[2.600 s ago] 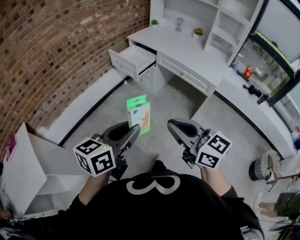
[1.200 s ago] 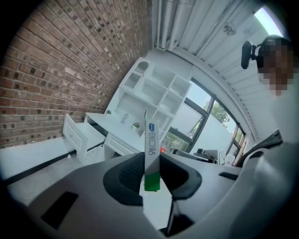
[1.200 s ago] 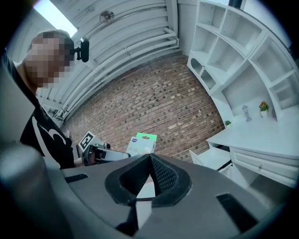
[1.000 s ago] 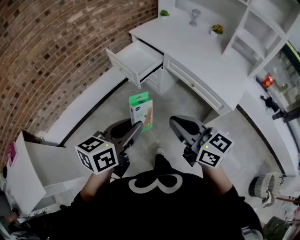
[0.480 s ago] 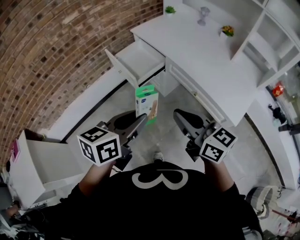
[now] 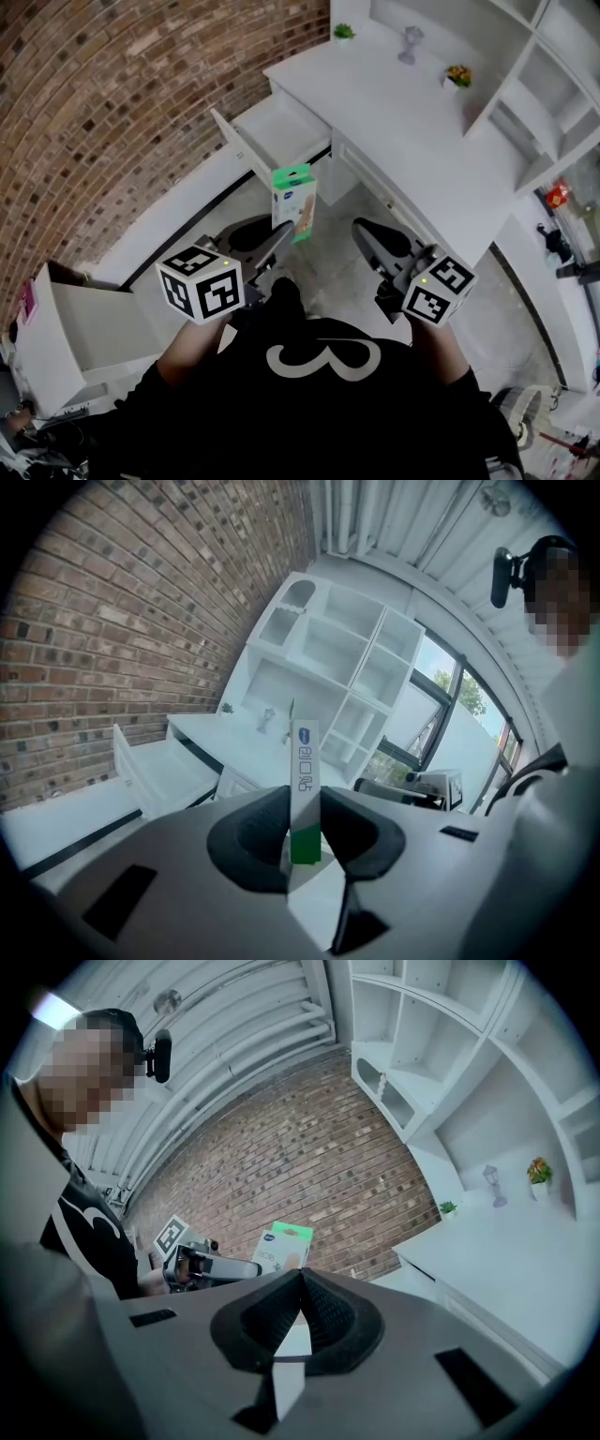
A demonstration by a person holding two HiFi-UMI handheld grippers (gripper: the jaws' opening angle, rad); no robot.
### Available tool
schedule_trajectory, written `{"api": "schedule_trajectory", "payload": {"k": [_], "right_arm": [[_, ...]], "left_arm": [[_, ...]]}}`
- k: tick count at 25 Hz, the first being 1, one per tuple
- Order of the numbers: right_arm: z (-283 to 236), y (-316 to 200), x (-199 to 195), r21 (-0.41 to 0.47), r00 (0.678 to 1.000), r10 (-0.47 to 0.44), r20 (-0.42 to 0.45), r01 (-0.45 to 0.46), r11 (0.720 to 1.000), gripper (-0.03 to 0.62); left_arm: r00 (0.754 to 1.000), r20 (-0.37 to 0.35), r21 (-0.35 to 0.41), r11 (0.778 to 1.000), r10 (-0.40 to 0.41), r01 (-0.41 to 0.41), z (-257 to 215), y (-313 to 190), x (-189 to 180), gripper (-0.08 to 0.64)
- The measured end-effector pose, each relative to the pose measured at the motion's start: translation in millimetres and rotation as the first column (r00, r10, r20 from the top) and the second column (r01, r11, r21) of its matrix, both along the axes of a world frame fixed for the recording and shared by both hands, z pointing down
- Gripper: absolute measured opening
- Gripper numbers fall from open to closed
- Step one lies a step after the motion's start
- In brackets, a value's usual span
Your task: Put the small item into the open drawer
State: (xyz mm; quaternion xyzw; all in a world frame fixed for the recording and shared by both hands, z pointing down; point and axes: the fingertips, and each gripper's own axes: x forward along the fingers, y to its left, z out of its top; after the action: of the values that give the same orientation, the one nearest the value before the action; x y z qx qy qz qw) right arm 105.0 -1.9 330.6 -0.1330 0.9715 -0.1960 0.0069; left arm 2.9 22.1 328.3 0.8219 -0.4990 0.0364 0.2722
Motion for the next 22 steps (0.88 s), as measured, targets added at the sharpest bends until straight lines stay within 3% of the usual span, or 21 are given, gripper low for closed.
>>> {"api": "schedule_trajectory", "payload": {"k": [8, 22], "right_arm": [[9, -45, -11, 0.005, 0.998, 0.042, -0.04, -0.042, 0.999, 0.011], [24, -159, -40, -0.046, 0.988, 0.126, -0.087, -0.131, 0.99, 0.011]], "left_arm": [[1.0, 0.022, -0.001, 1.0, 0.011, -0.011, 8, -55, -23, 0.097], [0.997, 0.02, -0.103, 0.992, 0.071, -0.068, 61, -195, -57, 0.097]]}}
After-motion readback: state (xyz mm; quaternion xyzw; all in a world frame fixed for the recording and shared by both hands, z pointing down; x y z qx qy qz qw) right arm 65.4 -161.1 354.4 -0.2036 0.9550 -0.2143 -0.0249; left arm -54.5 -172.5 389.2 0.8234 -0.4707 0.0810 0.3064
